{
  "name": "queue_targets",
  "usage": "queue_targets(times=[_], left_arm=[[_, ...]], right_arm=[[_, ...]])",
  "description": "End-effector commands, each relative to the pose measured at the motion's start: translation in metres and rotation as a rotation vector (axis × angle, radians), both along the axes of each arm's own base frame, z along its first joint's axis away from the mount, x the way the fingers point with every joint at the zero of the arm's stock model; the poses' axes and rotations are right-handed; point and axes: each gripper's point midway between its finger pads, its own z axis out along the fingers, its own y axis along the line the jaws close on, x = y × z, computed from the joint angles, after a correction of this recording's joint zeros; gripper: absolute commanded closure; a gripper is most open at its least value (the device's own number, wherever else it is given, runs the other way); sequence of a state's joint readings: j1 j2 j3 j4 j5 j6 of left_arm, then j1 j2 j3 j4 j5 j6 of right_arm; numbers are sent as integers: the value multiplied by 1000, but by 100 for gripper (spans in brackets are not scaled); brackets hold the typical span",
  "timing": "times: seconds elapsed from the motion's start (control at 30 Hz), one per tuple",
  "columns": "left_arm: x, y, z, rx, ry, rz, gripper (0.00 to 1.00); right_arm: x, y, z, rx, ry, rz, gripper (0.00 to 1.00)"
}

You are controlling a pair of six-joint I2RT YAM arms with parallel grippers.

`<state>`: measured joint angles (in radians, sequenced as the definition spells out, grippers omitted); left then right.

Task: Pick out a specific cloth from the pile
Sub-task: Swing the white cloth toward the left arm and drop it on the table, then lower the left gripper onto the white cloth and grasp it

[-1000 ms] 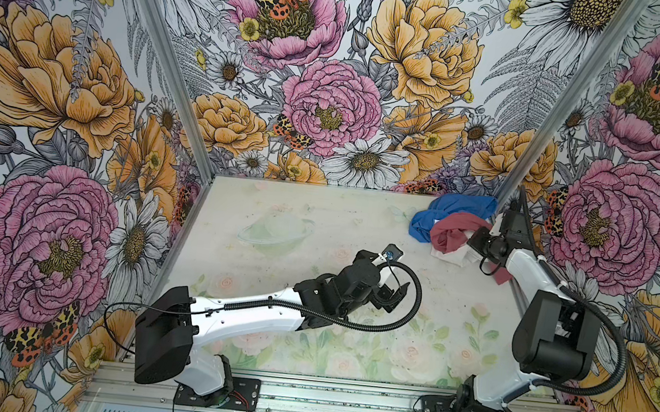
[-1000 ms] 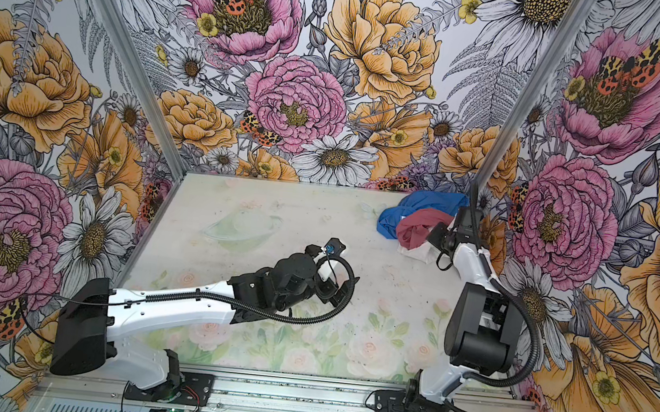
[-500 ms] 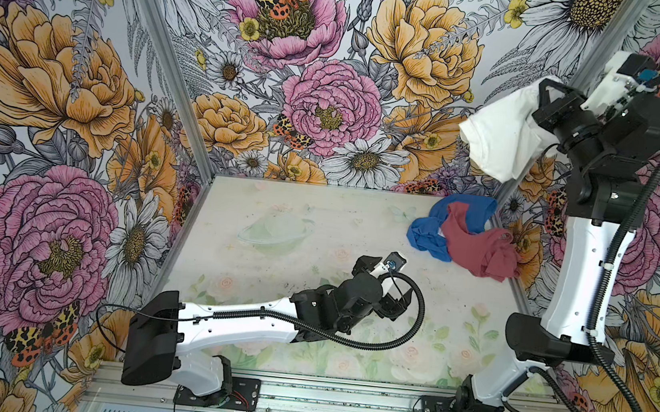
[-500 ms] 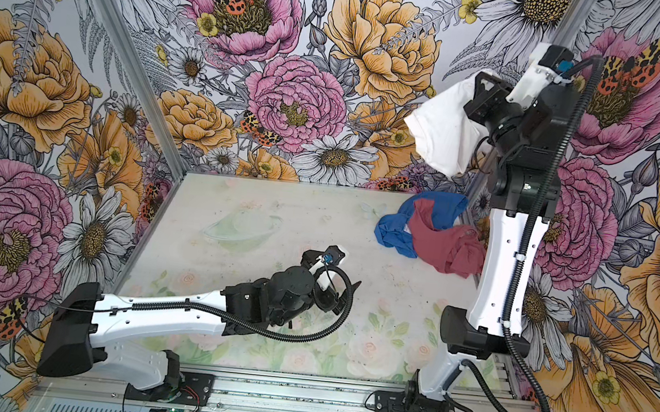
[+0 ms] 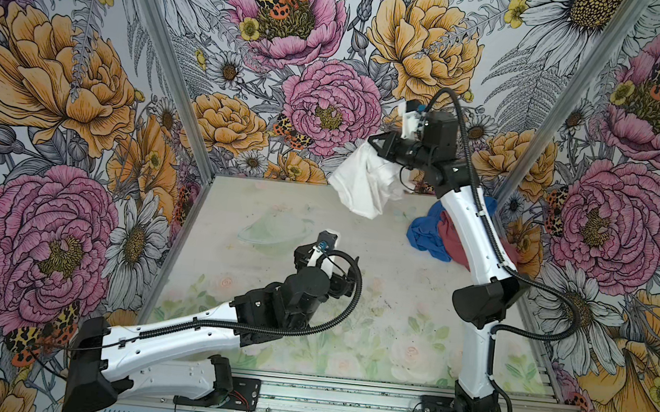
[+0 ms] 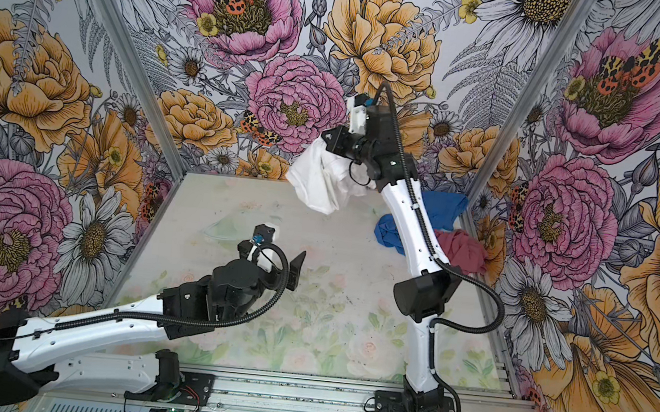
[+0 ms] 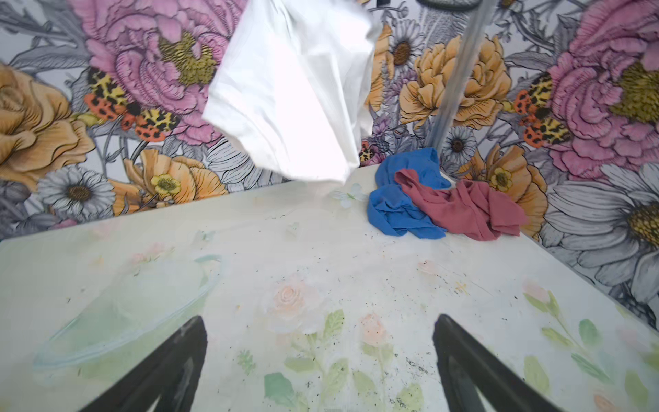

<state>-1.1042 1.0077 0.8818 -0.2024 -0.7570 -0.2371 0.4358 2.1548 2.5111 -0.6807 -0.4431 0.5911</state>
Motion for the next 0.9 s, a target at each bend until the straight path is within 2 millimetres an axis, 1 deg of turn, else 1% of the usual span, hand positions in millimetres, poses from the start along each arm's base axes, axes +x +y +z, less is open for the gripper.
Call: queue_targets(times=[0.0, 0.03, 0.1, 0.13, 0.17, 0.2, 0.27, 0.3, 0.33, 0.37, 0.4, 0.47, 0.53, 0.57, 0.63, 0.7, 0.77, 0.83, 0.87], left_arm=[[-3, 51, -24, -75, 100, 122, 1], [-5, 60, -27, -100, 111, 135, 1], [-7, 81, -38, -140, 153, 170, 1], [-7, 87, -44, -148, 179, 183, 1], [-7, 93, -52, -144, 210, 192, 1], [-8, 97, -60, -137, 238, 198, 1], [-6, 103, -71, -117, 280, 225, 1], [-4, 107, -76, -113, 298, 247, 1], [-2, 109, -81, -110, 316, 266, 1], [3, 111, -87, -107, 343, 286, 1], [8, 111, -95, -108, 381, 294, 1], [20, 116, -112, -108, 468, 342, 1], [33, 129, -128, -104, 530, 418, 1], [41, 140, -136, -113, 554, 471, 1], [60, 157, -140, -147, 565, 527, 3], [83, 176, -141, -210, 553, 565, 12], [107, 188, -143, -275, 534, 562, 18], [128, 186, -148, -332, 545, 502, 25], [139, 182, -148, -342, 540, 465, 27]], right_arm=[[-11, 42, -13, -47, -58, 51, 100], [-8, 49, -31, -73, -40, 43, 100], [-1, 56, -75, -124, 18, 30, 100], [0, 57, -93, -139, 42, 34, 92], [2, 54, -113, -162, 71, 23, 68], [1, 50, -132, -189, 96, 14, 47], [-9, 41, -155, -219, 119, 11, 23], [-16, 32, -164, -232, 124, -2, 16], [-22, 24, -171, -238, 128, -18, 12], [-30, 14, -174, -236, 126, -37, 9], [-41, 2, -183, -243, 141, -53, 7], [-61, -17, -194, -252, 160, -71, 7], [-84, -34, -206, -274, 187, -82, 7], [-96, -41, -212, -283, 196, -83, 7], [-120, -51, -220, -287, 214, -79, 7], [-145, -60, -233, -295, 240, -75, 7], [-164, -67, -244, -295, 259, -79, 7], [-179, -72, -252, -276, 275, -83, 7], [-185, -73, -254, -266, 279, -81, 7]])
